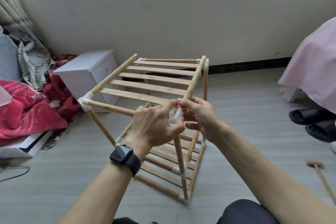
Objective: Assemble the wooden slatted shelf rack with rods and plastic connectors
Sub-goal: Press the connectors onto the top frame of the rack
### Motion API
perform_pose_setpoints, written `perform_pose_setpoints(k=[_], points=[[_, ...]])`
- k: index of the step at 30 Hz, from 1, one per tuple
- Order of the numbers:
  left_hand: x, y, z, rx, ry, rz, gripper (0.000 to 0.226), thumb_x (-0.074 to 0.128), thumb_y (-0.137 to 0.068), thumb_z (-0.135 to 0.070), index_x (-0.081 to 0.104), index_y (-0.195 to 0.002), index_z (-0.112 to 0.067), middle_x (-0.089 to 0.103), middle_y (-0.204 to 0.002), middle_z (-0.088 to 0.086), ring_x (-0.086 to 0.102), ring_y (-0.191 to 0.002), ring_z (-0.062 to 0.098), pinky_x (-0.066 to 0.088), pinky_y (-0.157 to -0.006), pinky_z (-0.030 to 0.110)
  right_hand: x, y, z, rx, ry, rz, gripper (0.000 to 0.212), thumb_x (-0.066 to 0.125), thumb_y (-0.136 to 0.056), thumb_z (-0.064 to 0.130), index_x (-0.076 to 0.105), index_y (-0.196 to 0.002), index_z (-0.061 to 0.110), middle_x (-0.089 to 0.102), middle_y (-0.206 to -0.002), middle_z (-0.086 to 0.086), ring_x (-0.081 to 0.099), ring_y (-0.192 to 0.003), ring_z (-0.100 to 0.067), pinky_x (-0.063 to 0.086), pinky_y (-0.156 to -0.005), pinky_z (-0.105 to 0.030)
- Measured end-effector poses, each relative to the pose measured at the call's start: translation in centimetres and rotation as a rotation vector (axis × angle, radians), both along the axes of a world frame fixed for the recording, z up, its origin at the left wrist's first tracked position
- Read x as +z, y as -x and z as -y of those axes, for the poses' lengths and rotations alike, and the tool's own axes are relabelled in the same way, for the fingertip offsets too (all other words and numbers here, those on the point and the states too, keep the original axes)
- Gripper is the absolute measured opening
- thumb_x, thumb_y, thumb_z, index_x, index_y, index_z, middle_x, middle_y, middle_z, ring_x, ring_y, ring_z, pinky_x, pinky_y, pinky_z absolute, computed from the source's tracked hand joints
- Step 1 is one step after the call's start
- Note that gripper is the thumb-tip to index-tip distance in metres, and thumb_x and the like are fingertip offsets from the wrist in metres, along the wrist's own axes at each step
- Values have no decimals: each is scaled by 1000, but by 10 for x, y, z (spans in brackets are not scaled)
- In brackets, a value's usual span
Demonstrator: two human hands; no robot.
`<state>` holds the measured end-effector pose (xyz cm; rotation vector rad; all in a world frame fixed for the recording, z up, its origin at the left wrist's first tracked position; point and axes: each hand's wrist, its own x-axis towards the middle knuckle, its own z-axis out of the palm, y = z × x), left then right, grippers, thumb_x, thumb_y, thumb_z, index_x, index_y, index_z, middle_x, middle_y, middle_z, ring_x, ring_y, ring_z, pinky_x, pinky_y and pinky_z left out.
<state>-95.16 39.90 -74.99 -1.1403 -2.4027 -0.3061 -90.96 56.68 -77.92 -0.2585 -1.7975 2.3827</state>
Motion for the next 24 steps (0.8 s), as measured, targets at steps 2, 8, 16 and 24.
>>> perform_pose_setpoints(k=[2,8,16,24], points=[[0,0,-1,19,-2,1,64,29,-86,-61,58,-133,-27,68,-84,0,61,-64,23,49,-66,36,1,-2,2,-7,-8,-1,22,76,-87,40,74,-100,22,74,-79,2,75,-75,-17,54,-58,-27],[2,3,0,91,93,39,75,28,-79,-67,59,-137,-31,52,-144,-1,41,-134,21,38,-102,49,1,-4,8,-10,78,70,26,76,-87,42,73,-106,24,74,-85,5,72,-80,-16,55,-65,-31],[2,12,6,47,136,-13,57,32,-80,-61,61,-113,-24,65,-104,-2,60,-93,20,39,-88,39,0,-6,26,10,215,43,36,74,-92,29,65,-119,7,75,-79,-2,75,-75,-23,59,-61,-32],[22,21,-50,16,195,199,86,38,-85,-85,48,-138,-17,60,-130,5,54,-115,21,46,-98,40,21,12,-35,-269,-173,153,33,69,-97,32,75,-95,-1,72,-87,-18,69,-77,-31,59,-77,-42]])
